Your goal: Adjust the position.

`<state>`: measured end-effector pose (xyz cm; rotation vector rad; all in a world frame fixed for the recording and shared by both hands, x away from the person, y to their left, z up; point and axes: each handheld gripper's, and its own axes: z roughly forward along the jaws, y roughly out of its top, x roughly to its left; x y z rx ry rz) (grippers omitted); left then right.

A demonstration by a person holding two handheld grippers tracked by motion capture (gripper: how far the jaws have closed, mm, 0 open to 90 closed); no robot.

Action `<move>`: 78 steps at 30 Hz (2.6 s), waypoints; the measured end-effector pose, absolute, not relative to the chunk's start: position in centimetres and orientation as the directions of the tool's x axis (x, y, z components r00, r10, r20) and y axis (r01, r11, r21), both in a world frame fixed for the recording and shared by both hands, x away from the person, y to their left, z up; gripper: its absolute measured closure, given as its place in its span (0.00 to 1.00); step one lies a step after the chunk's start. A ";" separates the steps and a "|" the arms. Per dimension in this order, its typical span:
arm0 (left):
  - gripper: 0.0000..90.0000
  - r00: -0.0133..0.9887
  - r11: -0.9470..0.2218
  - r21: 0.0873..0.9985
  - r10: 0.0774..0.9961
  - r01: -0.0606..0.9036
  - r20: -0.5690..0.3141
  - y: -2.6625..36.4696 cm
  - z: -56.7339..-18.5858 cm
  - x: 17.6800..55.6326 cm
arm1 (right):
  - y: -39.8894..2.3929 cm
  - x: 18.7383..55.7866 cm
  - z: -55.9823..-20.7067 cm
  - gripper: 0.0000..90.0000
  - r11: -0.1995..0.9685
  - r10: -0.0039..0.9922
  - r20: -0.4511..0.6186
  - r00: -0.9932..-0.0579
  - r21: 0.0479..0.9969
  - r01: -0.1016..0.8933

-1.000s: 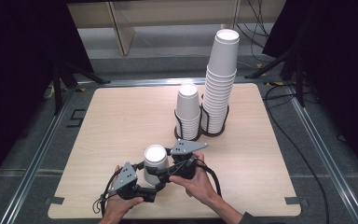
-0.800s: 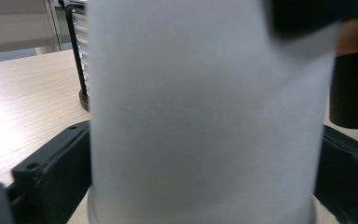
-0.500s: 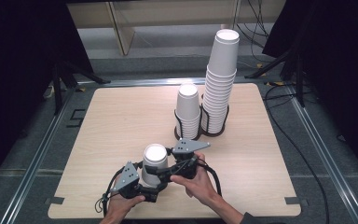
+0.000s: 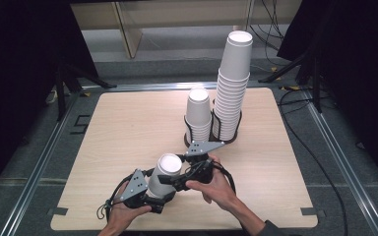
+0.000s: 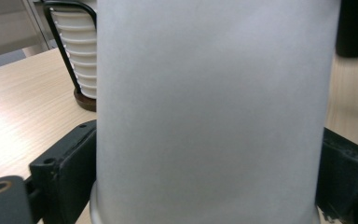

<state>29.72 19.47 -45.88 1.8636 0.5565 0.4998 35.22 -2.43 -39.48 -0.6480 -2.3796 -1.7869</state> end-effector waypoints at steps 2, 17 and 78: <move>0.08 0.811 -0.340 0.932 0.577 0.128 0.099 19.4 -45.7 29.6 | -3.0 35.4 -38.9 0.18 0.276 0.271 0.294 -0.916 0.888 0.367; 0.09 0.868 -0.546 0.834 0.450 0.082 0.209 19.2 -45.5 29.1 | -3.8 34.8 -38.2 0.21 0.528 0.195 0.245 -0.950 0.790 0.312; 0.13 0.854 -0.402 0.911 0.503 0.095 0.133 20.6 -44.9 29.3 | -6.1 35.7 -36.3 0.19 0.506 0.222 0.159 -0.962 0.825 0.253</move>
